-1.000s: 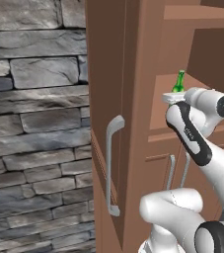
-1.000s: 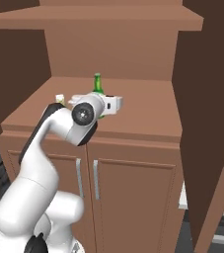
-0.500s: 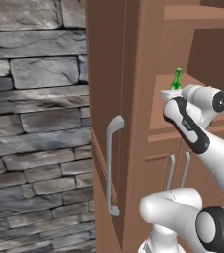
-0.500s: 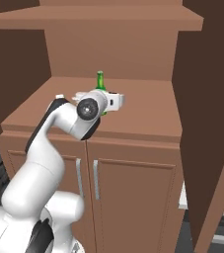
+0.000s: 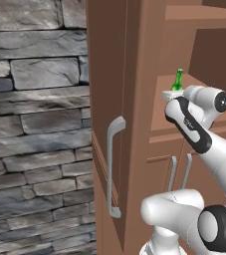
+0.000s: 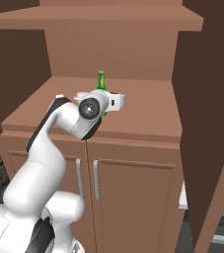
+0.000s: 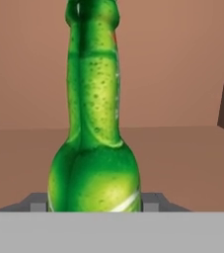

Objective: Pick the boxed drink, beer from the counter and place them in the open cabinet.

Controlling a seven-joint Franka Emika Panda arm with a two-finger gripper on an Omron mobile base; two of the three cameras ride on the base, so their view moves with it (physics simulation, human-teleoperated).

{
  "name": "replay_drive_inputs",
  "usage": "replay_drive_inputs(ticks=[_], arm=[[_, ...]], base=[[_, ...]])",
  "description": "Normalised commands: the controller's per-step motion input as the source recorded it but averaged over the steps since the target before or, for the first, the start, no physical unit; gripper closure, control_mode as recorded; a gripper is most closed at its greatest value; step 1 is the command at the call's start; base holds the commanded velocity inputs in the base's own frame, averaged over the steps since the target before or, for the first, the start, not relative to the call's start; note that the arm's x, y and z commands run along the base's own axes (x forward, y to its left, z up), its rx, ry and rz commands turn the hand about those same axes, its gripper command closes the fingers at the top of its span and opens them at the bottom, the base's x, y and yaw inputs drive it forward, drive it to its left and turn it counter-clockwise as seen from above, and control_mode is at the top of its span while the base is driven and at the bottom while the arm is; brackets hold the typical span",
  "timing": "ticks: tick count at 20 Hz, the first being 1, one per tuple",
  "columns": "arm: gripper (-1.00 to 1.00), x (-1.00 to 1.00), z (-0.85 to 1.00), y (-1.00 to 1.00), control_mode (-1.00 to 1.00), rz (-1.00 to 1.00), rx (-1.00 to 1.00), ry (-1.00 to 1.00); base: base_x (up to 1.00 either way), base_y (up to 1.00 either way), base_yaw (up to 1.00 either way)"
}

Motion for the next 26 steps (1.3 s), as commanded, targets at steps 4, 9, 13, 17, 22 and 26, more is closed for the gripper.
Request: replay_drive_inputs(ticks=[4, 9, 13, 17, 22, 26], arm=[[-1.0, 0.17, -0.36, 0.0, -1.0, 0.0, 0.0, 0.0], [-1.0, 0.09, -0.18, 0.02, -1.0, 0.0, 0.0, 0.0], [-1.0, 0.0, -0.15, 0.01, -1.0, 0.0, 0.0, 0.0], [-1.0, 0.0, -0.1, 0.03, -1.0, 0.0, 0.0, 0.0], [-1.0, 0.0, 0.0, 0.0, -1.0, 0.0, 0.0, 0.0], [-1.0, 0.0, 0.01, 0.0, -1.0, -0.01, 0.0, 0.0]], base=[[0.0, 0.0, 0.0], [0.0, 0.0, 0.0], [0.0, 0.0, 0.0], [0.0, 0.0, 0.0], [0.0, 0.0, 0.0], [0.0, 0.0, 0.0]])
